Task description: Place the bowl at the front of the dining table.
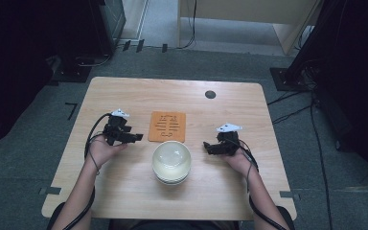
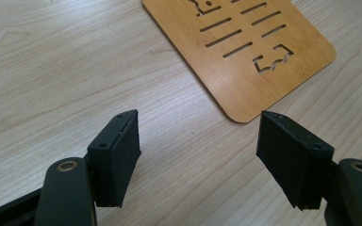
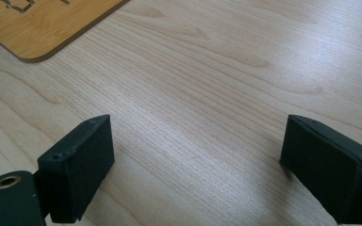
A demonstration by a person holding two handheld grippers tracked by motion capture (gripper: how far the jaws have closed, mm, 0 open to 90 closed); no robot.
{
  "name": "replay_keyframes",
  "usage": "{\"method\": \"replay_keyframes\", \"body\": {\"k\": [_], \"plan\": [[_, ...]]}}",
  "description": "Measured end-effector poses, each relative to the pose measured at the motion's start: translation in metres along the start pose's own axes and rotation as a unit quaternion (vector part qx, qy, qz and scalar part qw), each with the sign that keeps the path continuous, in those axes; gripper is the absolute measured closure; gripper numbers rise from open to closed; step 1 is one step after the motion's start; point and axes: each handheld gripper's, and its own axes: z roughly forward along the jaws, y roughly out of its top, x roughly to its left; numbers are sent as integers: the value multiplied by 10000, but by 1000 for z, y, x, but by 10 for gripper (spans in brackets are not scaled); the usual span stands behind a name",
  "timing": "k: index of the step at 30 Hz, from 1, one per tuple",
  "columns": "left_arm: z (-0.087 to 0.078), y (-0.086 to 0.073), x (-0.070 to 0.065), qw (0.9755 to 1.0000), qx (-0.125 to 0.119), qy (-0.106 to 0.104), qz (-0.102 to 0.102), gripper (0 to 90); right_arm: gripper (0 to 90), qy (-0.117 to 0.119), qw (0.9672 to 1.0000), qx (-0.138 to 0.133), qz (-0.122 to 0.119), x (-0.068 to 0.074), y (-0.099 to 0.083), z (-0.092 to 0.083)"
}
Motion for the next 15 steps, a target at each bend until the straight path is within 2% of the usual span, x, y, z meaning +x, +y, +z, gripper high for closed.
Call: {"method": "replay_keyframes", "body": {"k": [4,9,15], "plan": [[-1,2,-2,9999,33,-109,-63,307,96,5,10000,3,1,0,0,0],[-3,4,-6,9998,1,-206,36,287,96,8,10000,2,2,0,0,0],[-5,5,-7,9996,-45,-265,8,295,96,14,10000,1,1,0,0,0]]}}
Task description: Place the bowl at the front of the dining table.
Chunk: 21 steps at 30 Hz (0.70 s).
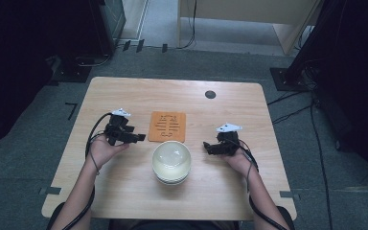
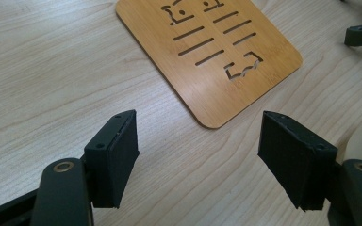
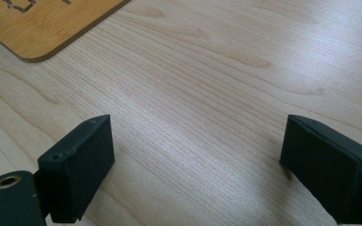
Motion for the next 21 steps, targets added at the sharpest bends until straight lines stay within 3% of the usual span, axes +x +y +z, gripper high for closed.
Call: {"method": "replay_keyframes", "body": {"k": [4,21], "plan": [[0,1,-2,10000,39,33,-4,292,96,0,10000,1,-1,0,0,0],[-6,6,-11,9998,-42,-185,111,293,96,0,10000,2,3,0,0,0]]}}
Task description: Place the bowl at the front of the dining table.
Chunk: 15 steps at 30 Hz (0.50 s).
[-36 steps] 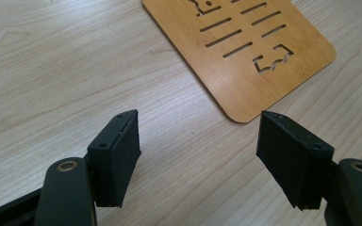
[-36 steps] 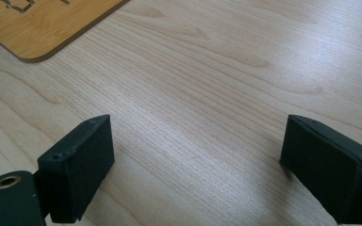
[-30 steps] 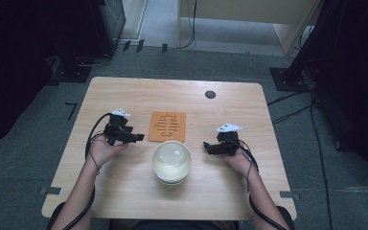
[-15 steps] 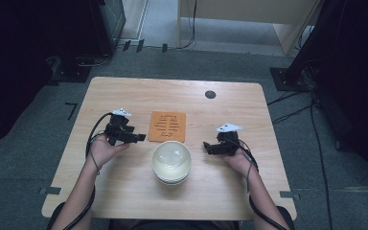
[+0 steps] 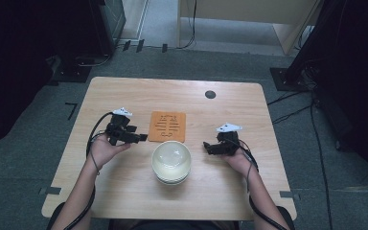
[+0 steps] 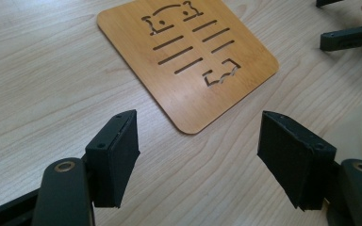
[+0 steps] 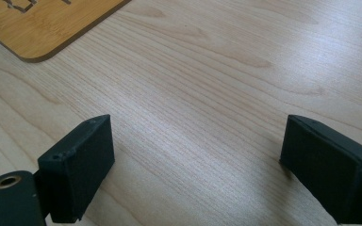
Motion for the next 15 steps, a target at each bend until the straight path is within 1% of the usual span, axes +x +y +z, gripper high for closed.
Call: {"method": "replay_keyframes", "body": {"k": [4,15], "plan": [[-1,1,-3,10000,-10,-32,-4,292,96,0,10000,0,1,0,0,0],[-2,5,-11,9998,6,-169,96,300,96,0,10000,-3,-4,0,0,0]]}}
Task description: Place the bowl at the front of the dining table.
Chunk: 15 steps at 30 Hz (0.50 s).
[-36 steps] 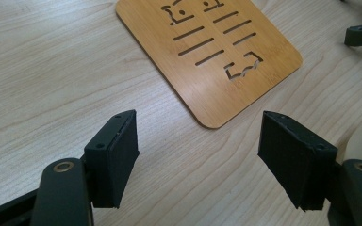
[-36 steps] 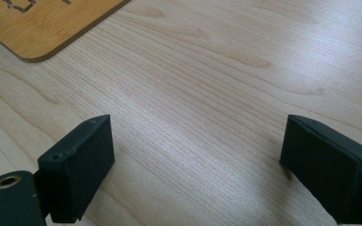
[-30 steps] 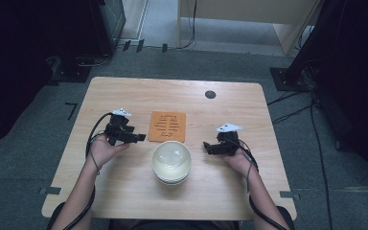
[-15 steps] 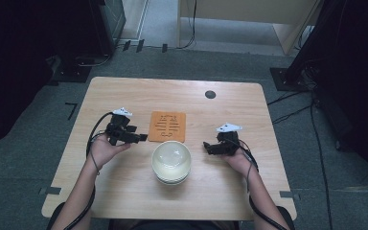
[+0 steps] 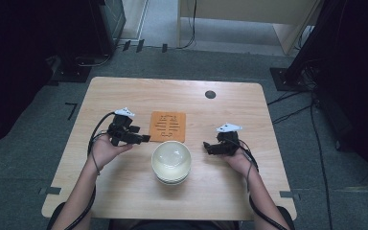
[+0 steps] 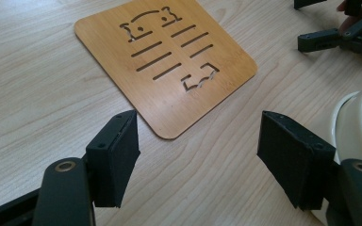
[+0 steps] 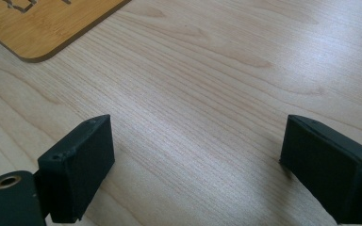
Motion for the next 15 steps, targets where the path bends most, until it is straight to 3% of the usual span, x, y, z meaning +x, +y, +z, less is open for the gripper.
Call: {"method": "replay_keyframes", "body": {"k": [6,15], "plan": [[1,0,-3,10000,12,-5,98,292,96,0,10000,1,1,0,0,0],[1,2,-6,9999,55,-77,71,294,96,0,10000,0,-1,0,0,0]]}}
